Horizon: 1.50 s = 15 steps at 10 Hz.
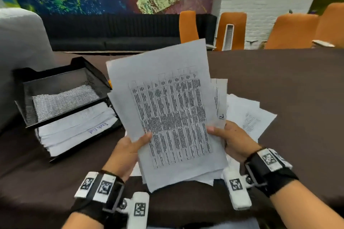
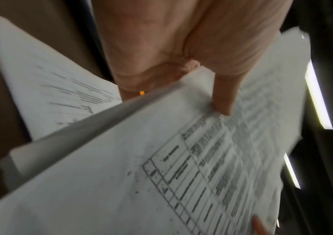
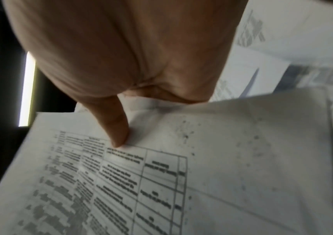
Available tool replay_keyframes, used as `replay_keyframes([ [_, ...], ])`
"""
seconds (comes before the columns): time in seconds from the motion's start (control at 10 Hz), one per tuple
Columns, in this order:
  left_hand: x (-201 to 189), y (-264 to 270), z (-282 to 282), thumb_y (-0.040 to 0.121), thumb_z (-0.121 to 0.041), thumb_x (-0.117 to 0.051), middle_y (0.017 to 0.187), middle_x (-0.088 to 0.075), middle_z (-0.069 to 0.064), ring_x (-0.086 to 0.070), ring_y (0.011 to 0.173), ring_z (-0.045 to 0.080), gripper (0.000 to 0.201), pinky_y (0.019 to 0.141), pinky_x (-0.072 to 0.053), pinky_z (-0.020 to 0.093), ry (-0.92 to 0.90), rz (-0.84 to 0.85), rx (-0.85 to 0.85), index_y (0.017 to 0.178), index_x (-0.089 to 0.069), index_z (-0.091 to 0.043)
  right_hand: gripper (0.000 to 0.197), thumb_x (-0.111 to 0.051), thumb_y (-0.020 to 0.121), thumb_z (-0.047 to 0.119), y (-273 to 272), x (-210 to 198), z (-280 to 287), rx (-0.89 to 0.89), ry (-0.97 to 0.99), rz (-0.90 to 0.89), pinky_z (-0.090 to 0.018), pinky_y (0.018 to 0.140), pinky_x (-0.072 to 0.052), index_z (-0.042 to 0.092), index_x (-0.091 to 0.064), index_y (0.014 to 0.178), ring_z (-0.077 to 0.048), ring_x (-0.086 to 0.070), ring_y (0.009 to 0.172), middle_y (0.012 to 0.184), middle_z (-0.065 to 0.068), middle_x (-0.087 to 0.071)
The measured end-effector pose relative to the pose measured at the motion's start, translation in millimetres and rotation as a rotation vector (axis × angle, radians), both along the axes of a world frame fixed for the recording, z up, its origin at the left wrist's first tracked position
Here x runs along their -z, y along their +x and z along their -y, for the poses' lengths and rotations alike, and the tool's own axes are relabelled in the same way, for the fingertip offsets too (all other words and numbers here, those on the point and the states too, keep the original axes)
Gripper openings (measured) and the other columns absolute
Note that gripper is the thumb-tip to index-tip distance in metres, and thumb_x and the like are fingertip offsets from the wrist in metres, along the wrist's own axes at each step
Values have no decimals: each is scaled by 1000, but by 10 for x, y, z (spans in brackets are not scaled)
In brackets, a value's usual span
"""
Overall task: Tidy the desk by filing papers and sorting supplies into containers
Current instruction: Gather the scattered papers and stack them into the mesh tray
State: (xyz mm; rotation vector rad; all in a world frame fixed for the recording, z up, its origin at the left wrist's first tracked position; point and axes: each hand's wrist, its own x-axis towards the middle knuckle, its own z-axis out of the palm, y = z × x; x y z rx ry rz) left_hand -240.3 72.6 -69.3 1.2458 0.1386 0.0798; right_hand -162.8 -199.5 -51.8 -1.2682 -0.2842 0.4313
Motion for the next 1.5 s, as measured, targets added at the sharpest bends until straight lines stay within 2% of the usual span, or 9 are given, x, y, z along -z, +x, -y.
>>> replay_keyframes([
  [0.1,-80,189,306,77,-28,-78,107,-75,6,-71,99,24,32,91,-55,45,171,36,-68,106,-70,-15,37,-66,78,5,-23,-14,142,106,-111,90,-39,86,-58,4,-65,115,-29,-70,103,113,-15,-72],
  [0.3,-451,322,513,76,-28,-72,97,-76,-5,-71,96,15,23,85,-57,35,266,254,-114,98,-71,-22,25,-67,84,1,-17,-283,244,265,-149,295,-32,85,-58,7,-69,108,-24,-71,101,105,-8,-75],
  [0.5,-453,371,428,71,-12,-81,104,-76,-4,-70,102,15,34,86,-56,33,240,321,-57,103,-70,-21,39,-76,73,11,-80,-377,271,266,-177,413,-31,93,-55,17,-67,111,-17,-70,105,110,-2,-74],
  [0.6,-368,398,420,64,-16,-84,102,-76,-2,-71,100,16,38,88,-57,34,289,267,-55,100,-72,-19,41,-81,66,16,-61,-352,311,264,-194,374,-44,97,-53,19,-71,106,-25,-69,106,109,-8,-74],
  [0.8,-328,374,483,61,-29,-87,110,-74,-3,-69,105,14,46,86,-56,28,266,238,82,105,-72,-26,55,-85,69,25,-78,-305,290,116,-271,363,-37,103,-46,25,-64,120,-12,-65,115,119,4,-71],
  [1.1,-218,562,223,101,-21,-51,113,-66,5,-61,111,27,22,95,-47,37,324,10,-523,119,-61,-14,31,-62,92,44,51,-282,212,313,-221,230,-32,83,-55,16,-72,100,-22,-73,87,93,-6,-77],
  [1.3,58,599,-198,104,-11,-38,136,-54,21,-52,126,36,37,87,-43,32,572,-469,-406,138,-47,0,12,-75,85,26,300,34,89,366,-772,458,-33,80,-57,23,-71,96,-9,-70,82,88,3,-74],
  [1.4,208,587,-210,100,-10,-50,131,-55,30,-54,122,43,37,95,-45,40,450,-523,-394,131,-51,9,48,-74,80,45,488,113,-70,225,-1092,521,-37,103,-46,28,-62,123,-14,-59,116,128,3,-63],
  [1.5,222,568,-263,98,-10,-54,129,-56,32,-54,121,44,36,93,-45,40,563,-522,-340,126,-54,12,93,-71,78,51,640,178,-224,17,-1412,509,-44,118,-26,29,-22,154,-25,-22,148,161,-1,-24],
])
